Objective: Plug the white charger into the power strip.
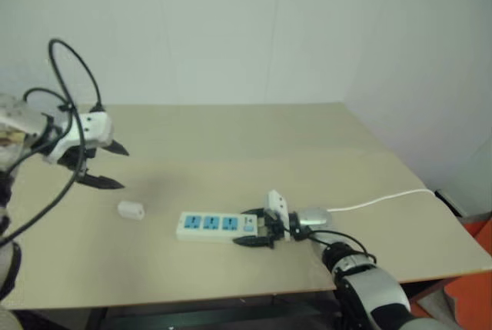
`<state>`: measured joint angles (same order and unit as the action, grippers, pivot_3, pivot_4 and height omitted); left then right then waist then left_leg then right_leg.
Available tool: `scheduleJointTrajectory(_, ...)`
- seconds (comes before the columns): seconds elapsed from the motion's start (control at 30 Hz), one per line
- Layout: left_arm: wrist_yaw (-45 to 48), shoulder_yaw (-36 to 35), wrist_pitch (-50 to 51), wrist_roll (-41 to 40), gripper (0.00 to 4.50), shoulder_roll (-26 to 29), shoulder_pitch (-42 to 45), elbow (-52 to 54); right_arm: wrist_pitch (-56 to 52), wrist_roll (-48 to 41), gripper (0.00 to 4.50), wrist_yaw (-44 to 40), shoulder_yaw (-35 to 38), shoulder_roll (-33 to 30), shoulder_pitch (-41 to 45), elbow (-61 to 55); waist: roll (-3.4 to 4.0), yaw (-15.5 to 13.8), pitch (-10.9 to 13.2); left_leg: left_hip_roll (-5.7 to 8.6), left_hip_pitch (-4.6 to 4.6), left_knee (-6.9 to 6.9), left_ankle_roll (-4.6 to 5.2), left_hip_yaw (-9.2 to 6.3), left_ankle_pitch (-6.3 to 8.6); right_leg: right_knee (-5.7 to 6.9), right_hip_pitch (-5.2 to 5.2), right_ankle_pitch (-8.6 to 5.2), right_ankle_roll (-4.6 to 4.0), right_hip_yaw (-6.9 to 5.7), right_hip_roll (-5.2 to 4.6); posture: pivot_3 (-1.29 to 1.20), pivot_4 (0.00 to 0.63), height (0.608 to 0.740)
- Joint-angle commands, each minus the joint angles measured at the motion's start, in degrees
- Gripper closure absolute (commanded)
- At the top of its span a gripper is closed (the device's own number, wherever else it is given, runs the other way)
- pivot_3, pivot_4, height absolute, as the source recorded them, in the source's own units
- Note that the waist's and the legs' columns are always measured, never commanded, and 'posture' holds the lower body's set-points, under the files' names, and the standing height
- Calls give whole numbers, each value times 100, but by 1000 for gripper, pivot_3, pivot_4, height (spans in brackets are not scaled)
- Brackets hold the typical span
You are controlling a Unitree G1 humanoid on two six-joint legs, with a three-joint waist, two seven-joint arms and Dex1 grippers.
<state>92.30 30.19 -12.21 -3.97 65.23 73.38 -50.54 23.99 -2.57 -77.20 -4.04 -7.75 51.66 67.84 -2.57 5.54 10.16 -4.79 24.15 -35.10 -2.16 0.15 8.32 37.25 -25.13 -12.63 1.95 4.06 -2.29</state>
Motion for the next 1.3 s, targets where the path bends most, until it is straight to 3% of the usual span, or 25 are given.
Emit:
scheduleJointTrajectory(0.03, 20, 700, -547, 224, 0, -155, 485, -487, -110, 143, 1067, -85, -127, 42, -56, 58, 0, 3, 0, 0, 1, 0, 0, -1, 0, 0, -1, 0, 0, -1, 0, 0, 150, 740)
scheduleJointTrajectory(0.23, 20, 1741, -1327, 1013, 0, -664, 1021, -1349, -178, 178, 1067, -73, -145, -8, -13, 61, 0, 4, 0, 0, 5, -5, 0, -1, 0, 9, -6, -1, 1, 2, 1, 0, 150, 740)
scheduleJointTrajectory(0.33, 20, 1938, -1504, 1369, 0, -919, 1070, -1677, -205, 174, 1067, -55, -140, -5, 6, 57, -1, 2, 0, 1, 4, -12, 0, 0, 0, 24, -8, -7, 6, 5, 1, 0, 150, 740)
scheduleJointTrajectory(0.7, -4, 1609, -1670, 2608, 0, -1634, 950, -2237, -270, 120, 1067, 75, -97, 88, -36, -12, -2, 13, 1, 1, 3, -17, 0, -3, 0, 46, -14, -14, 7, 6, 2, 0, 150, 740)
scheduleJointTrajectory(0.83, -423, 1524, -1614, 3043, 0, -1766, 811, -2351, -285, 82, 1067, 157, -69, 157, -49, -67, -2, 14, 0, 1, 2, -17, 0, -6, 0, 53, -14, -15, 8, 6, 3, 0, 150, 740)
scheduleJointTrajectory(1.3, -1229, 1164, -1647, 3773, 0, -2124, 412, -2445, -321, 55, 1067, 165, -66, 185, -108, -160, -2, 15, 0, 1, -2, -19, 0, -12, 0, 69, -14, -18, 11, 5, 7, 0, 150, 740)
